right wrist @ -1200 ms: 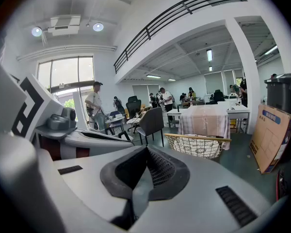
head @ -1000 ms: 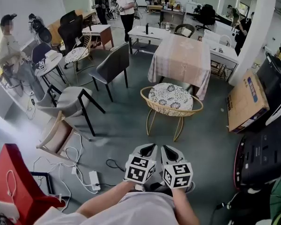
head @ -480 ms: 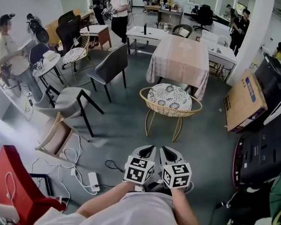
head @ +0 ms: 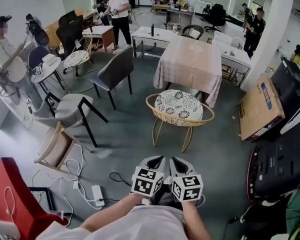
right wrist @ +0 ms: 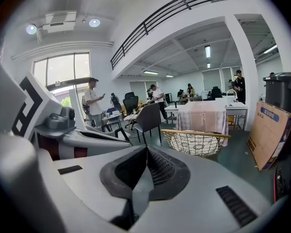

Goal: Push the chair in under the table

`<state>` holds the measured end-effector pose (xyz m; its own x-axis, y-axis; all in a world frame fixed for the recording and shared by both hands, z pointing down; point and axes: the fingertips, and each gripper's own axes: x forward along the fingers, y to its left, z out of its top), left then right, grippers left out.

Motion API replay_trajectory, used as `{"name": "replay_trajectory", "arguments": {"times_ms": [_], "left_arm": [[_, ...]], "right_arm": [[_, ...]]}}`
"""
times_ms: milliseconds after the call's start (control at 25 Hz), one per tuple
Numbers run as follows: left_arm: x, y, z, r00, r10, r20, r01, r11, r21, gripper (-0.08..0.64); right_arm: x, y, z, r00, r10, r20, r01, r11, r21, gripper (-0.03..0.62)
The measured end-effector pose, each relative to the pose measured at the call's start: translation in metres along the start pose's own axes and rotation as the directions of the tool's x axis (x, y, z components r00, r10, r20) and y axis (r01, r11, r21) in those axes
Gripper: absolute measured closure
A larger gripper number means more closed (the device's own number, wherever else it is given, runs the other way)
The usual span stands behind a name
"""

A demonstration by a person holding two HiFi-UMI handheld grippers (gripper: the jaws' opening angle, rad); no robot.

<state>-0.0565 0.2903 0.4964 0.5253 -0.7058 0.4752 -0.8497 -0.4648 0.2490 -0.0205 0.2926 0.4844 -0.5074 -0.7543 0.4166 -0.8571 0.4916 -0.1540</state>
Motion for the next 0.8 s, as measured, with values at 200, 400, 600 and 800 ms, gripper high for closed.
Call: {"name": "replay_trajectory", "arguments": {"times_ms": [200,400,600,800], "left_arm": [[0.023,0.011,0.008,1.000,0.013,-0.015,-0.013,1.000,-0.004,0.554],[0.052,0.019,0.015,0.999,0.021,-0.035,-0.022,1.000,-0.008,0.554],[0.085,0.035,0.026,0.998,0.036,-0.056,-0.037,0.999,-0.020,0.554],[0.116,0.053,0.034,0.995,0.045,-0.087,-0.047,0.999,-0.015,0.554]], "right_arm": [[0.019,-0.021,0.005,1.000,0.002,-0.017,-0.002,1.000,-0.001,0.588],[0.038,-0.049,0.007,0.999,0.005,-0.040,-0.004,1.000,0.012,0.588],[0.061,-0.079,0.011,0.997,0.001,-0.071,0.000,1.000,0.009,0.588],[0.086,-0.107,0.012,0.994,-0.011,-0.109,0.007,0.999,-0.031,0.588]]}}
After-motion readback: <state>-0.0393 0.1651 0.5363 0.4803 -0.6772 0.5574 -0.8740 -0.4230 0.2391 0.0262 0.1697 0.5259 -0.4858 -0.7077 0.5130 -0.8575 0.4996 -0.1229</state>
